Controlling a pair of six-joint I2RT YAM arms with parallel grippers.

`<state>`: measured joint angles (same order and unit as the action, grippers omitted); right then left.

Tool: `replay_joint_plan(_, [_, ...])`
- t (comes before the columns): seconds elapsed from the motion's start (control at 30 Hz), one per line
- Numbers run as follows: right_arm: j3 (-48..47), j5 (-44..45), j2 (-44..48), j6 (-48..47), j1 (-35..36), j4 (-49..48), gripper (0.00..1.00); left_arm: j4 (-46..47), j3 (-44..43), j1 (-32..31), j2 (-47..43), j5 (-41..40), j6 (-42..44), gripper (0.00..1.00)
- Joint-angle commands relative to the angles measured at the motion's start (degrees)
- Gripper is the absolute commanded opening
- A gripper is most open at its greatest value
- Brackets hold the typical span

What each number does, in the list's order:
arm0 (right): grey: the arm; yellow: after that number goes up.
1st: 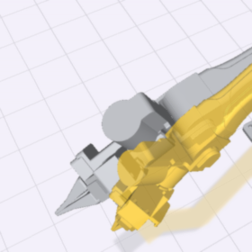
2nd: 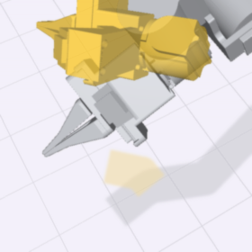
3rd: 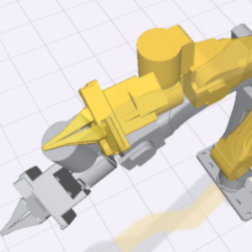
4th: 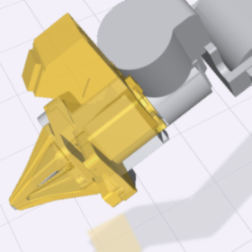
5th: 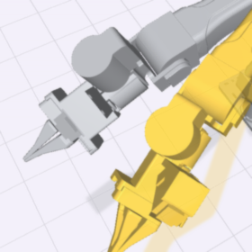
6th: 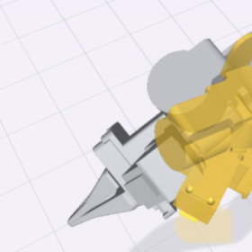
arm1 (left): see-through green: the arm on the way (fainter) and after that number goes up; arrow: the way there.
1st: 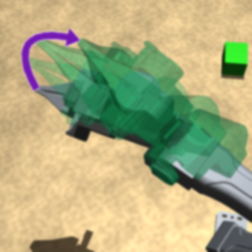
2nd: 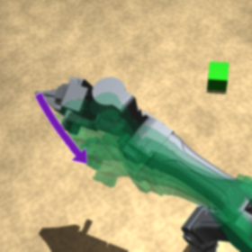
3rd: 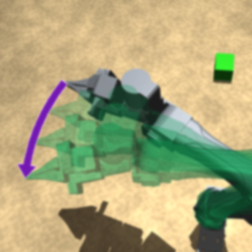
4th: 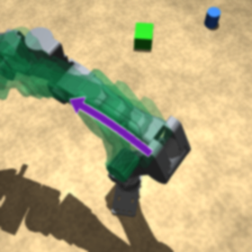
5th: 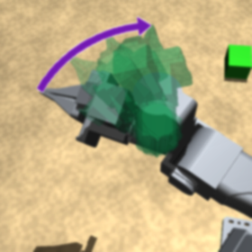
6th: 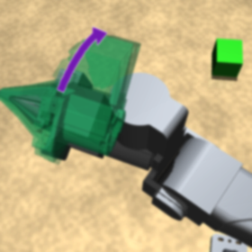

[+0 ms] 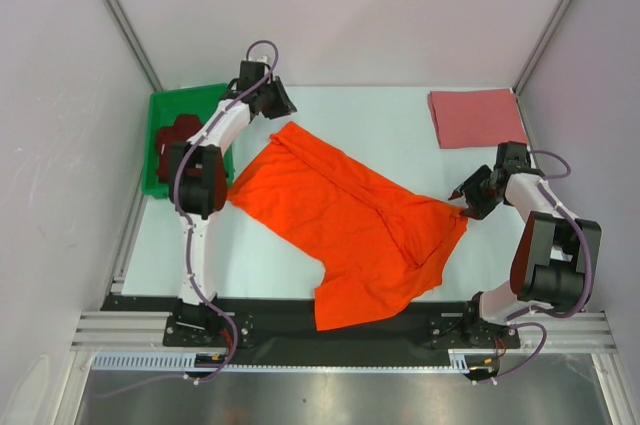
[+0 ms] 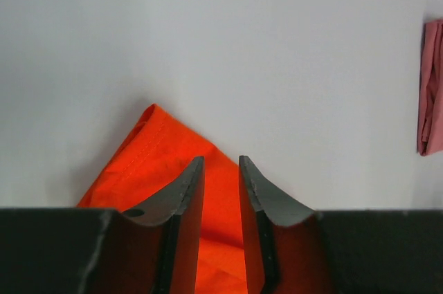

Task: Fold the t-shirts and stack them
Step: Fold the tshirt

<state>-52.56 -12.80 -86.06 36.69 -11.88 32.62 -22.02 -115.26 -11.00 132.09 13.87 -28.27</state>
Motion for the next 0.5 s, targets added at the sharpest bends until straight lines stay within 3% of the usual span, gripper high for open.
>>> replay_joint_plan(0.0, [-0.36,-0.48,-0.77,1.11,-0.34,-2.91,0.53,0.67,-3.91,-0.33,3.16,5.2,-3.45,0.31])
replay_joint_plan(0.3, [2.19,-1.62,-2.44,0.49,-0.86,-6.16,0.51,-1.09,-7.43,-0.33,8.18,4.68,-3.72,0.28])
replay_joint_plan(0.47, [2.37,-1.88,-3.85,0.4,-1.04,-7.57,0.35,-1.18,-8.75,-0.25,11.34,4.41,-4.42,0.25])
